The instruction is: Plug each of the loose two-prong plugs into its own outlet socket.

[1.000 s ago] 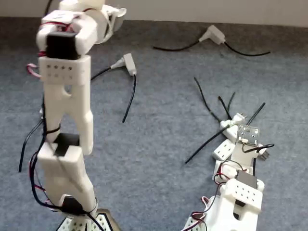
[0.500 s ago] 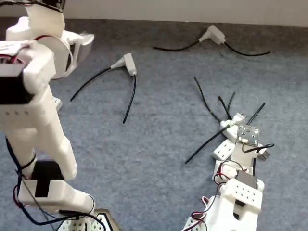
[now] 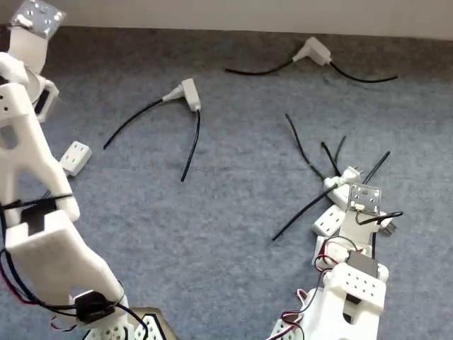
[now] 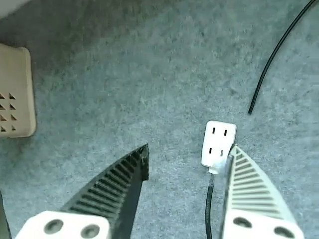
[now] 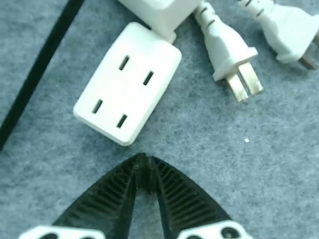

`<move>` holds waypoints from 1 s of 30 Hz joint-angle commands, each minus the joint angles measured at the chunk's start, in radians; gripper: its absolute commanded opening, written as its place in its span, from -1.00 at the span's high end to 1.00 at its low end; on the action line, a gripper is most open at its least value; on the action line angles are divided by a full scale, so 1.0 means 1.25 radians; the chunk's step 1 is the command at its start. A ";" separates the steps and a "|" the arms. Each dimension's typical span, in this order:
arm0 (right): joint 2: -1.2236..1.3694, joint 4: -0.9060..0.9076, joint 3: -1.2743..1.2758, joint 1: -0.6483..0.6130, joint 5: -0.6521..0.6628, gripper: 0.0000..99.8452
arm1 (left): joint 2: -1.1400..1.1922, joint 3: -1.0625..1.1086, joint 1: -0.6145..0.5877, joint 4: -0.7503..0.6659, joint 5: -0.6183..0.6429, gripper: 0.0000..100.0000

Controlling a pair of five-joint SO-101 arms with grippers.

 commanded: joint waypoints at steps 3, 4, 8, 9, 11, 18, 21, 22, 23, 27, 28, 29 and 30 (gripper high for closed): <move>0.003 -0.008 -0.002 -0.015 0.007 0.99 | 0.091 -0.003 -0.013 -0.018 -0.058 0.51; 0.003 -0.008 -0.001 -0.015 0.007 0.99 | 0.112 -0.003 -0.012 -0.018 -0.070 0.51; 0.003 -0.008 0.008 -0.015 0.007 0.99 | 0.186 -0.003 -0.013 -0.059 -0.069 0.51; 0.003 -0.008 0.008 -0.015 0.007 0.99 | 0.207 -0.003 -0.014 -0.074 -0.071 0.51; 0.003 -0.008 0.008 -0.017 0.007 0.99 | 0.250 -0.003 -0.015 -0.092 -0.072 0.51; 0.003 -0.008 0.008 -0.017 0.007 0.99 | 0.346 -0.003 -0.014 -0.093 -0.074 0.53; 0.003 -0.008 0.008 -0.017 0.007 0.99 | 0.371 -0.003 -0.015 -0.093 -0.074 0.58; 0.003 -0.008 0.008 -0.017 0.007 0.99 | 0.381 -0.003 -0.013 -0.092 -0.074 0.59; 0.003 -0.008 0.008 -0.017 0.007 0.99 | 0.390 -0.003 -0.012 -0.092 -0.074 0.59; 0.003 -0.008 0.008 -0.017 0.007 0.99 | 0.406 -0.003 -0.010 -0.091 -0.074 0.65; 0.003 -0.008 0.008 -0.017 0.007 0.99 | 0.406 -0.003 -0.007 -0.090 -0.074 0.70; 0.003 -0.008 0.008 -0.017 0.007 0.99 | 0.404 -0.004 -0.002 -0.076 -0.074 0.75; 0.003 -0.008 0.008 -0.017 0.007 0.99 | 0.404 -0.007 0.003 -0.054 -0.074 0.79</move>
